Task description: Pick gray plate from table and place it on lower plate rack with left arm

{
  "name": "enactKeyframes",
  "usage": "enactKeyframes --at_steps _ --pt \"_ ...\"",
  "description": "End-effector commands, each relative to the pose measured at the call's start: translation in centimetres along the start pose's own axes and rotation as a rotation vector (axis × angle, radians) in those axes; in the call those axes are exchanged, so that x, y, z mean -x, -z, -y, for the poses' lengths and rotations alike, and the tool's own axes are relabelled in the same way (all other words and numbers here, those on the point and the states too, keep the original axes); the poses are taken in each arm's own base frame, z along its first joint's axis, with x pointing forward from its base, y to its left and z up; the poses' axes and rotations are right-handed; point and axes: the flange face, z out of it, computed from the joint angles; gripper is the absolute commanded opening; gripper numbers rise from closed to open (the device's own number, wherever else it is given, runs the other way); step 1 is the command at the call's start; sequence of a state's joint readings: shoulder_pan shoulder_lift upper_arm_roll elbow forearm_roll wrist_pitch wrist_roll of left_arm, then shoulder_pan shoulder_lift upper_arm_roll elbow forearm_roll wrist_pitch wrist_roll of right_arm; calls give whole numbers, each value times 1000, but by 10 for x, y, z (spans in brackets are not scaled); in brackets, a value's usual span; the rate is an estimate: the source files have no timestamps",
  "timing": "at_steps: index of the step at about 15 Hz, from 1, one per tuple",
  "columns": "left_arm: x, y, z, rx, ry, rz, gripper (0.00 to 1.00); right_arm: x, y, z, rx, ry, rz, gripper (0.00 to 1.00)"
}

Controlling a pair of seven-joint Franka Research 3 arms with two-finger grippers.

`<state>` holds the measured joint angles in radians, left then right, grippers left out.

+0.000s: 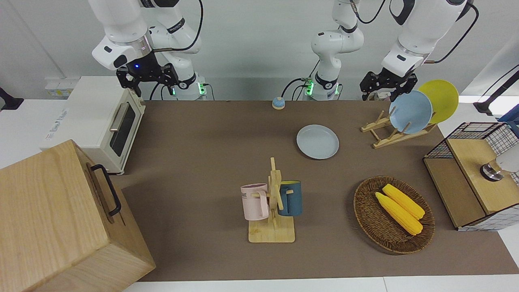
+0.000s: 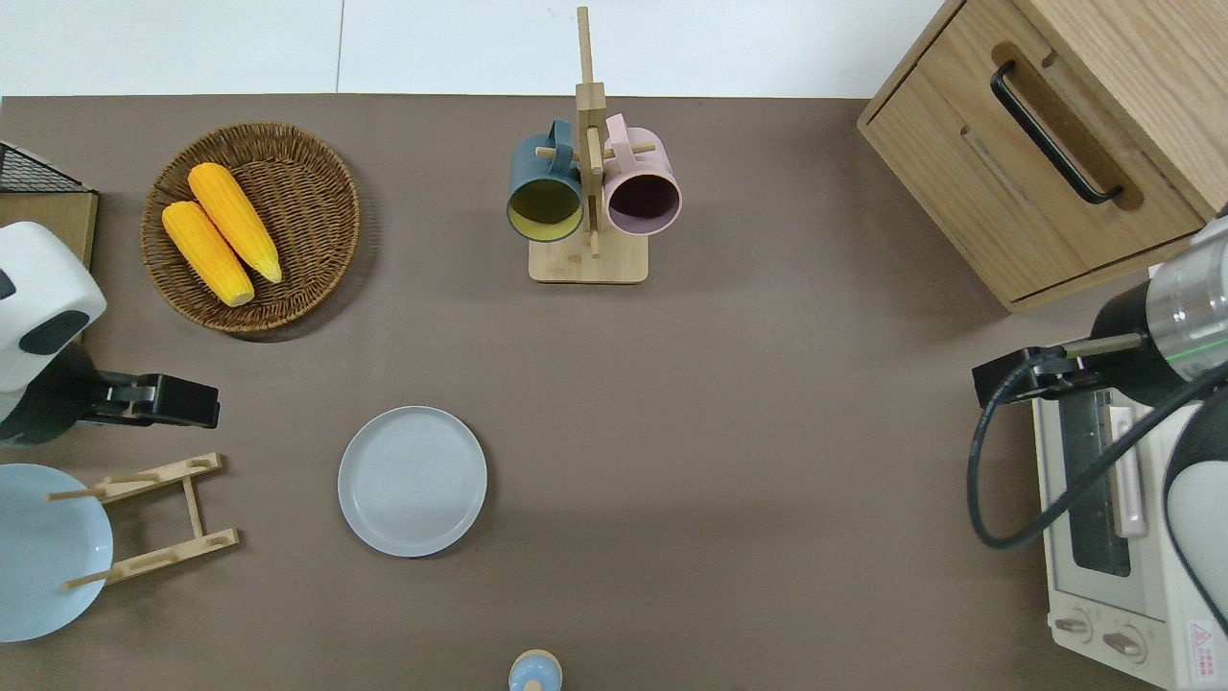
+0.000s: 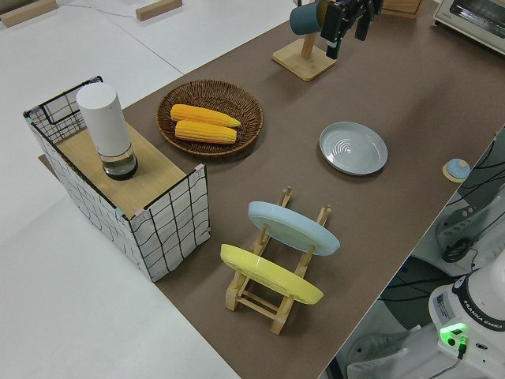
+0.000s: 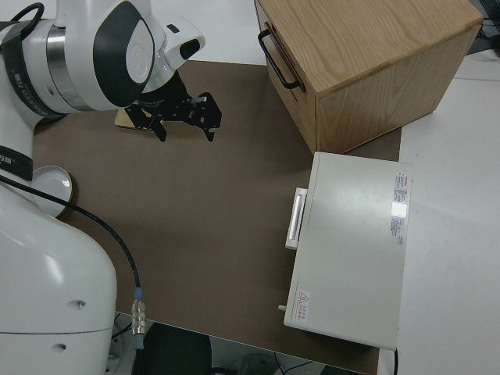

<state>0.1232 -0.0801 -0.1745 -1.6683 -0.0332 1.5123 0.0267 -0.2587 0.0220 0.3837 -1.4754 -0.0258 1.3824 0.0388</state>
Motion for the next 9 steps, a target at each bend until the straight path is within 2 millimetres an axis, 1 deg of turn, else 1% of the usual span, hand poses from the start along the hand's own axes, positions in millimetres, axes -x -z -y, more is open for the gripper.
enactKeyframes --at_steps 1,3,7,9 --pt "-2 3 -2 -11 8 -7 993 2 3 -2 5 -15 3 983" --pt "-2 3 0 -11 11 -7 993 2 3 -2 6 -16 1 983" --pt "-3 -4 2 -12 16 5 993 2 3 -2 5 -15 2 983" --pt "-3 -12 2 -25 15 7 993 2 3 -2 6 -16 1 983"
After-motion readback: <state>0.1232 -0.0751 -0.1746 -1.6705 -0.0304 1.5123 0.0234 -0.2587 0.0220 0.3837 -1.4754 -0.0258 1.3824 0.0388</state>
